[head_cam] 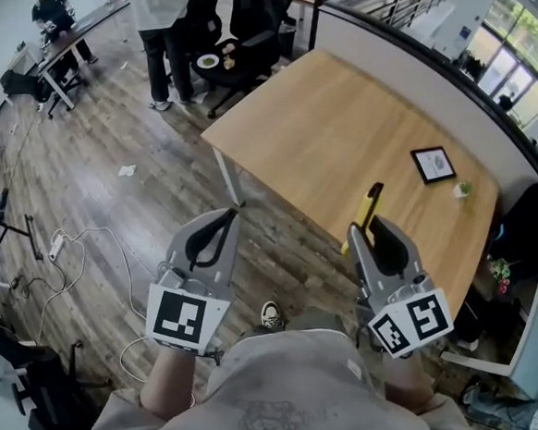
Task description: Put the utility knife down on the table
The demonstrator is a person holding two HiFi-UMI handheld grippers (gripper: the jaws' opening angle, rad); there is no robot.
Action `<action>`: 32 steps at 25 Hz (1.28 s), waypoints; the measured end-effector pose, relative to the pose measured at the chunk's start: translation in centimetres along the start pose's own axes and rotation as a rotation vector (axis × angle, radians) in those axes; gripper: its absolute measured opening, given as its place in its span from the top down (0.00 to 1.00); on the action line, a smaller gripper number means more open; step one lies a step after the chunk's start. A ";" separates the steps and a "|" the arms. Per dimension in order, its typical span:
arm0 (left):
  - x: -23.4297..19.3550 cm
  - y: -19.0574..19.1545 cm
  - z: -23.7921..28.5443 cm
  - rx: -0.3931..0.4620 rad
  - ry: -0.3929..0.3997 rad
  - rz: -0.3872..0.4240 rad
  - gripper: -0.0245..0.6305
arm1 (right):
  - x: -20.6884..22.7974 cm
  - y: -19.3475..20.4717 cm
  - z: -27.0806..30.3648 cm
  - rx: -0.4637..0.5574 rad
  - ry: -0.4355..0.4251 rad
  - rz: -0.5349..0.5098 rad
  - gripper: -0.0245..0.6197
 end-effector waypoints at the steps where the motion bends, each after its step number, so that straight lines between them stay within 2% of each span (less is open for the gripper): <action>1: -0.5 0.2 0.6 -0.003 0.003 -0.003 0.96 | 0.4 0.1 0.7 -0.006 0.005 0.001 0.77; 12: -4.5 0.7 10.4 -0.026 0.068 0.004 0.96 | 7.1 1.0 7.8 -0.035 0.074 0.028 0.77; 26: -7.2 -2.3 25.6 -0.066 0.069 0.048 0.96 | 19.3 0.0 16.6 -0.040 0.065 0.061 0.77; 32: -7.0 -2.6 30.1 -0.086 0.071 0.057 0.96 | 23.4 0.1 18.4 -0.057 0.058 0.063 0.77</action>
Point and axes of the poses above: the fingertips, and each gripper's own axes: z forward along the fingers, x to its right, y out of its underside, the point moved 2 cm from there along -z, backward along the fingers, and after that the axes turned 1 degree about x, right-handed, at the moved point
